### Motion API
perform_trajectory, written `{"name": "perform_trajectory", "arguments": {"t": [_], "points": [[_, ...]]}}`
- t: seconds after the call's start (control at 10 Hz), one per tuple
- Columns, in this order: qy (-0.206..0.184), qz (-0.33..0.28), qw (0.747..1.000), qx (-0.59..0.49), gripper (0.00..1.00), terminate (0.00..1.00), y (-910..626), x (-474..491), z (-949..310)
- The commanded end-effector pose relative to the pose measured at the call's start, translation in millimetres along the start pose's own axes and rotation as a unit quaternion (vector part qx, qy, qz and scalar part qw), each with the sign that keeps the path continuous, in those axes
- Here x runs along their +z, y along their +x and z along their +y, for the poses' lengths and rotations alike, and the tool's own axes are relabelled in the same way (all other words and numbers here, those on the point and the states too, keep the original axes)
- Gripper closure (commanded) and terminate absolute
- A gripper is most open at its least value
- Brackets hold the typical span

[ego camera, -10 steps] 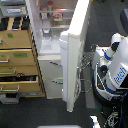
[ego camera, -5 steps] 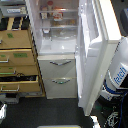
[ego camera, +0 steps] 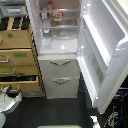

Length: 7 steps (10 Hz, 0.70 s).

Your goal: Opening the fridge

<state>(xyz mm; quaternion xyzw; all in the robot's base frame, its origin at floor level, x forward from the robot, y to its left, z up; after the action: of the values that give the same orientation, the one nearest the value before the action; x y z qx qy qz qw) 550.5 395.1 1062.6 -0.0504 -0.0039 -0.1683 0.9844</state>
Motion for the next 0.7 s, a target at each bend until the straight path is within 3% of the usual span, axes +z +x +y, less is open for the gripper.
{"name": "perform_trajectory", "arguments": {"t": [0.1, 0.7], "points": [[0.052, 0.016, 0.998, 0.016, 0.0, 0.0, 366, -82, -11], [0.053, -0.03, 0.984, -0.168, 0.0, 0.0, 451, 34, -441]]}}
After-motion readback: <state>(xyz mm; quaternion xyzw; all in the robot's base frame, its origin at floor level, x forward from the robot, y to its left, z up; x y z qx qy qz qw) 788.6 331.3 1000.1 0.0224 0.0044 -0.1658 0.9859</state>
